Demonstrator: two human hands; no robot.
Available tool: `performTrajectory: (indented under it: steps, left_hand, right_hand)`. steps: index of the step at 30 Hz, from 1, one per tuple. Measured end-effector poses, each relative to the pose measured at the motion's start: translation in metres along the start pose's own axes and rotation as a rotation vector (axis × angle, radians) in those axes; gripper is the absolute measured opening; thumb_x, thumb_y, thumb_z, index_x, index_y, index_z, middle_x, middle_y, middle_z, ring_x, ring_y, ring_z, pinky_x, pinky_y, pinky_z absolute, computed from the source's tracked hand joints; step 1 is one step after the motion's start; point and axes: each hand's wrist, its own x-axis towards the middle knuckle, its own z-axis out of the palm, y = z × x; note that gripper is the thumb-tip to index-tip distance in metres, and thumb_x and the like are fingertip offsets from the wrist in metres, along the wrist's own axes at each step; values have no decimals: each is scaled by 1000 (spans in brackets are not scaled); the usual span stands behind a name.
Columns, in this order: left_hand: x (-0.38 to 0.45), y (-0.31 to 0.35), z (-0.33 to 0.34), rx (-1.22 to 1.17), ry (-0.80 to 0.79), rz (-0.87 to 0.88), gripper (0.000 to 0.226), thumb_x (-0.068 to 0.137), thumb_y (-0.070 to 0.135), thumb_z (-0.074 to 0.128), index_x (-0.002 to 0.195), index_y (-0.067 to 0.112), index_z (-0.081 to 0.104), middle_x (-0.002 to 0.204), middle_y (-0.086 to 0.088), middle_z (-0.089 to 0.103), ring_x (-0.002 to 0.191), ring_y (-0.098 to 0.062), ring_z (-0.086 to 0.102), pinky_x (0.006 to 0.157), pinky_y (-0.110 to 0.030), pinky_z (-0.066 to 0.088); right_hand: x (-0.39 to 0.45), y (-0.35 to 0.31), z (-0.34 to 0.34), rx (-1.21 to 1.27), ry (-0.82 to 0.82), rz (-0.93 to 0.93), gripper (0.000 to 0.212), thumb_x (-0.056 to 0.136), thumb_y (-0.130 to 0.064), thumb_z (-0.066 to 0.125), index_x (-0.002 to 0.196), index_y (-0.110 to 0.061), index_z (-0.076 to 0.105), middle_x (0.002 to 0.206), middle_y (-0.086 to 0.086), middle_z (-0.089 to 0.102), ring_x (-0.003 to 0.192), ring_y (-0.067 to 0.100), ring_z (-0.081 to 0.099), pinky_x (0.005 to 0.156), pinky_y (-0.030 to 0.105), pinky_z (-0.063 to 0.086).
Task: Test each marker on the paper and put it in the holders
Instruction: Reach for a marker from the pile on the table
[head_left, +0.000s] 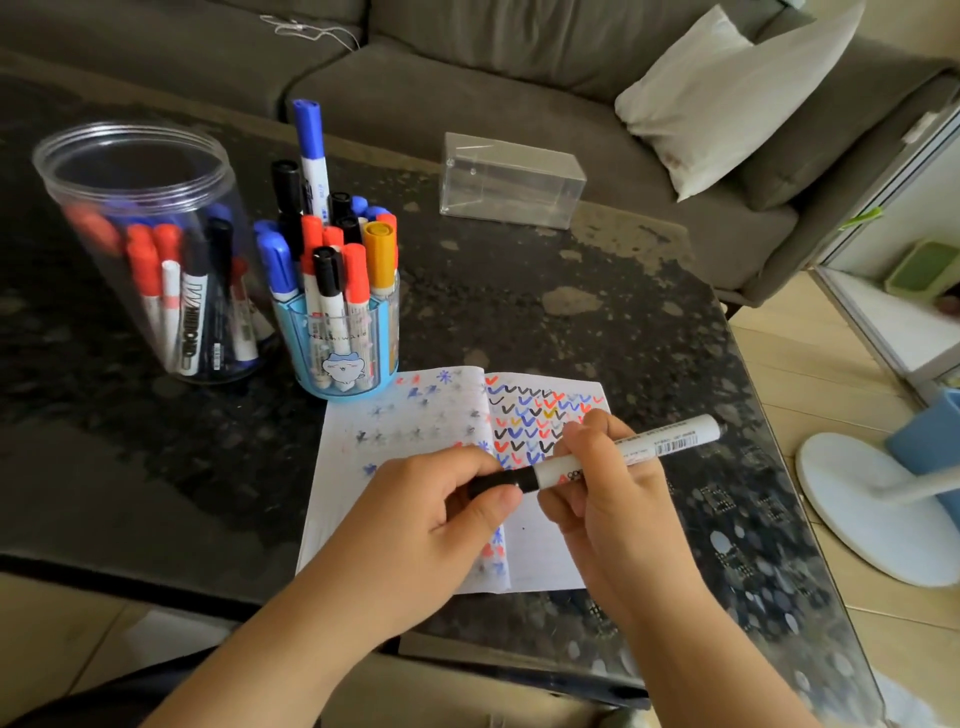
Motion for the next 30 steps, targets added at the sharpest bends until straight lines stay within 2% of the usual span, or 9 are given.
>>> performTrajectory:
  steps: [3,7,10,13,15,18,21,25,30]
  left_hand:
    - [1,-2,0,73,42,7,9,86,42,52,94,40,57,78,34,58,91,17,52,67,0,39]
    - [1,-7,-16,84,184,-25,5,86,28,62,85,32,63,70,17,63,78,7,58,62,-6,42]
    - [-8,-8,-34,110,284,-31,14,83,20,67,80,33,62,68,12,66,72,3,61,61,-7,43]
    - [-17,-1,-46,173,312,-26,13,81,23,70,79,34,63,76,14,66,75,3,61,64,-8,45]
    - [-25,4,-54,209,331,-10,9,80,25,69,84,31,65,84,13,66,80,2,61,70,-12,48]
    - [-39,11,-76,328,402,46,9,82,25,67,91,25,65,85,11,63,79,-3,60,71,-20,49]
    - [-53,12,-109,418,547,57,10,83,29,63,91,33,58,78,16,58,76,-3,57,66,-11,44]
    - [-60,5,-148,550,615,-35,5,86,29,58,87,32,53,85,17,55,75,-2,54,62,-10,38]
    - [-56,-3,-172,632,615,-113,9,89,28,57,88,33,50,88,16,54,73,1,53,56,-10,36]
  right_hand:
    - [-7,-4,-1,-41,29,69,29,89,-27,59,67,-14,45,51,-1,32,47,9,25,46,23,23]
    - [-21,-10,-10,-413,54,110,34,87,-39,59,74,-8,61,49,-3,51,39,5,34,41,15,27]
    - [-32,-14,-9,-844,113,-280,11,83,-24,70,75,-26,63,60,-12,58,51,2,48,51,10,37]
    - [-28,-22,16,-1160,-162,-625,34,83,-22,70,111,-38,58,101,-24,51,90,-3,50,74,4,38]
    - [-23,-24,43,-1281,-317,-714,36,85,-26,68,119,-33,60,110,-16,54,97,3,53,78,7,38]
    - [-16,-20,82,-1236,-441,-815,19,80,-28,63,99,-24,67,90,-8,62,79,7,57,65,10,40]
    - [-13,-33,110,-1145,-415,-868,20,85,-22,67,104,-21,63,81,-17,50,65,-1,50,64,4,38]
    - [-5,-76,146,-855,-305,-806,40,87,-21,65,110,-38,37,80,-25,52,69,-3,57,63,5,43]
    - [24,-98,199,-602,-300,-782,40,93,-17,58,114,-41,35,91,-11,66,82,-2,65,68,3,47]
